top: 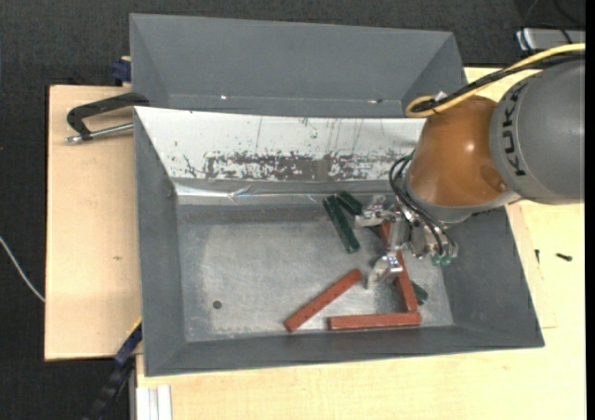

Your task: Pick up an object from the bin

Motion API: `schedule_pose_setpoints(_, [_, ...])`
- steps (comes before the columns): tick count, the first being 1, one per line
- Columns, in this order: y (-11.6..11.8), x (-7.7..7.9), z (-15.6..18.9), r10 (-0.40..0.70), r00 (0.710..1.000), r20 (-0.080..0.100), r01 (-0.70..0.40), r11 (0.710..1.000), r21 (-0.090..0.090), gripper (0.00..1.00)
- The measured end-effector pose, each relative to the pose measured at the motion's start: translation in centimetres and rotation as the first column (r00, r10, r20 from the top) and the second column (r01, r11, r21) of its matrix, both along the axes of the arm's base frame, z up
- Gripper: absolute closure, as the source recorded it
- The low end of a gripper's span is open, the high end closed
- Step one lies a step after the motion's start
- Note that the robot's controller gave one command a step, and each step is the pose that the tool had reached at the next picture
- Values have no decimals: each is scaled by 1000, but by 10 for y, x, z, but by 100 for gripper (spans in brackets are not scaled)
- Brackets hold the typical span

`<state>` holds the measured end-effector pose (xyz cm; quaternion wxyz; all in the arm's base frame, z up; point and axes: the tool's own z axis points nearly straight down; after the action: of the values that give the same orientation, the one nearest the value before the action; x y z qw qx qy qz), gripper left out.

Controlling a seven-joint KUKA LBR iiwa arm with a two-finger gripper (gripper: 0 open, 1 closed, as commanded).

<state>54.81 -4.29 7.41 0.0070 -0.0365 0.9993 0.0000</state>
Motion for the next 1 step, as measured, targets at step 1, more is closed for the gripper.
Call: schedule_pose_setpoints(1, [71, -42, 7, 294, 956, -13, -294, 956, 2, 100])
